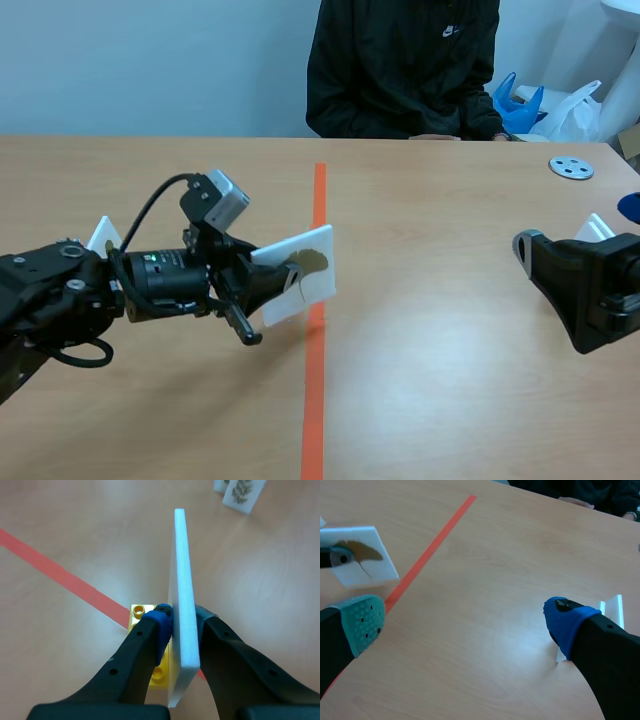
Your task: Sort the leaf by its shape. The table is split by an orange tape line. A compound leaf with several leaflets goes to the left side, a simple leaf with one blade goes to the right side. Return to the home posture when a red brick is placed on the table.
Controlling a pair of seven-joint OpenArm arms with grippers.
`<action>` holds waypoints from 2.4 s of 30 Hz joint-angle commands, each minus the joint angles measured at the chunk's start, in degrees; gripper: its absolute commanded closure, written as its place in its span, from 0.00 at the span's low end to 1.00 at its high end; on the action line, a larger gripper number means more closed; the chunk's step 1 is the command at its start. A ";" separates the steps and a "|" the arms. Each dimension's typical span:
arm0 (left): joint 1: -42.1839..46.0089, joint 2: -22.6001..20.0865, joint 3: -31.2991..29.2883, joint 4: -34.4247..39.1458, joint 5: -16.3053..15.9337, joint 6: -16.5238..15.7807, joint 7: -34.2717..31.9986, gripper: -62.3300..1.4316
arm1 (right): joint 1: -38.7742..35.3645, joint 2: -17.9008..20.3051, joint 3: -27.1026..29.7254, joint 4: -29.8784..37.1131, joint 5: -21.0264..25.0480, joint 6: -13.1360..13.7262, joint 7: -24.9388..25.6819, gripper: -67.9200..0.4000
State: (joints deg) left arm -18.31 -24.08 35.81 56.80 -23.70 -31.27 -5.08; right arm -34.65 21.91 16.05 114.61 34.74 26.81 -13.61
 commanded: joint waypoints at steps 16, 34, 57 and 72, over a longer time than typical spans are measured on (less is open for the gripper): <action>28.33 -4.33 -32.92 25.83 -11.28 1.68 7.69 0.89 | 0.37 0.33 0.39 0.04 0.42 -0.20 1.05 0.00; 36.37 7.45 -44.57 24.87 -5.88 20.06 2.95 0.89 | 0.37 0.33 0.39 0.04 0.42 -0.20 1.07 0.00; 28.24 10.08 -44.54 3.93 1.53 23.43 -10.25 0.89 | 0.39 0.31 0.39 0.04 0.39 -0.20 1.29 0.00; 27.02 10.08 -43.43 1.38 4.59 23.39 -10.99 0.88 | 0.39 0.31 0.39 0.04 0.39 -0.20 1.49 0.00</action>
State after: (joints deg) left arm 9.34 -13.63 -7.25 57.19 -19.05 -7.68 -15.07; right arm -34.65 21.91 16.05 114.61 34.74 26.81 -12.97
